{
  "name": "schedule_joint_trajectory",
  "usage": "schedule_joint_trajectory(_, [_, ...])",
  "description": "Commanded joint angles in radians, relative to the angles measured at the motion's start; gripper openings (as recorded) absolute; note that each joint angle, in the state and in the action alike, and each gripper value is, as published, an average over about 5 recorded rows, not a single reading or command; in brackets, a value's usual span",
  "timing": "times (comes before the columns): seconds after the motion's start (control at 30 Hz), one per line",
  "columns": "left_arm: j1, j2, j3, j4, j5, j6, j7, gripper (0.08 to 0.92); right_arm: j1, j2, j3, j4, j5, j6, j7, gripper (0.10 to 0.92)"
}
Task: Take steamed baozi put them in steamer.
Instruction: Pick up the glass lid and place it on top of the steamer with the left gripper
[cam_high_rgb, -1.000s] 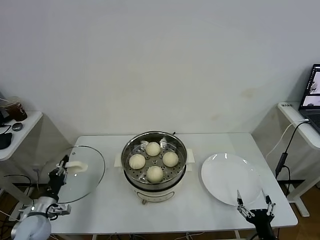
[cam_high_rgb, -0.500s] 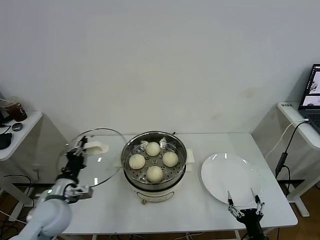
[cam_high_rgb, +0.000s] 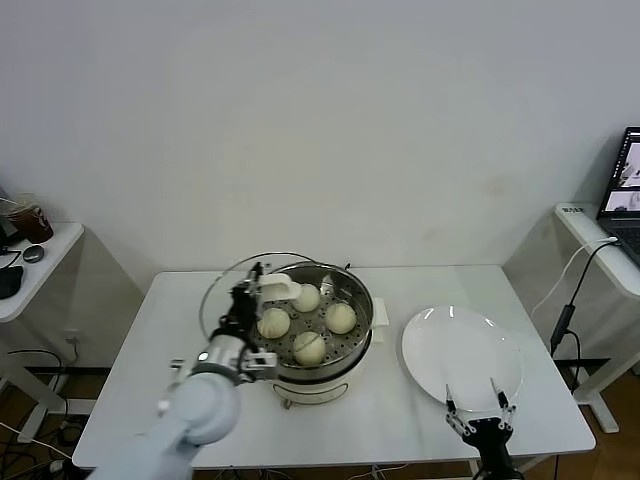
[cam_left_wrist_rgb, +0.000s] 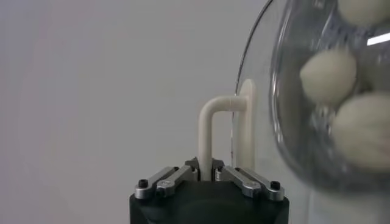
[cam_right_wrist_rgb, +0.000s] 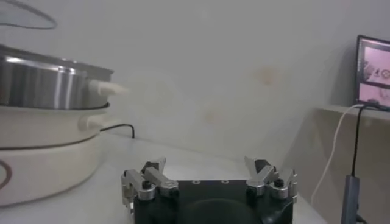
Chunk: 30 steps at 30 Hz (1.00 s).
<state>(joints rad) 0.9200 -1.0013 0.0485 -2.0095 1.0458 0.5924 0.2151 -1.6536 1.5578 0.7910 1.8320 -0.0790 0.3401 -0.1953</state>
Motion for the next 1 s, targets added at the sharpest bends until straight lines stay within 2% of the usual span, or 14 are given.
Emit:
schedule_joint_trajectory(0.03, [-0.132, -0.163, 0.195, 0.106, 0.234, 0.044, 0.093, 0.177, 0.001, 0.004, -0.007, -0.022, -0.031, 0.015, 0.012, 0.823])
schedule_joint_trajectory(0.37, [-0.118, -0.202, 0.190, 0.165, 0.237, 0.029, 0.061, 0.177, -0.005, -0.004, -0.005, -0.014, -0.020, 0.018, 0.012, 0.823])
schedule_joint_trajectory(1.0, [-0.096, -0.197, 0.141, 0.201, 0.205, 0.011, 0.039, 0.177, -0.019, -0.011, -0.008, -0.014, -0.021, 0.023, 0.008, 0.823])
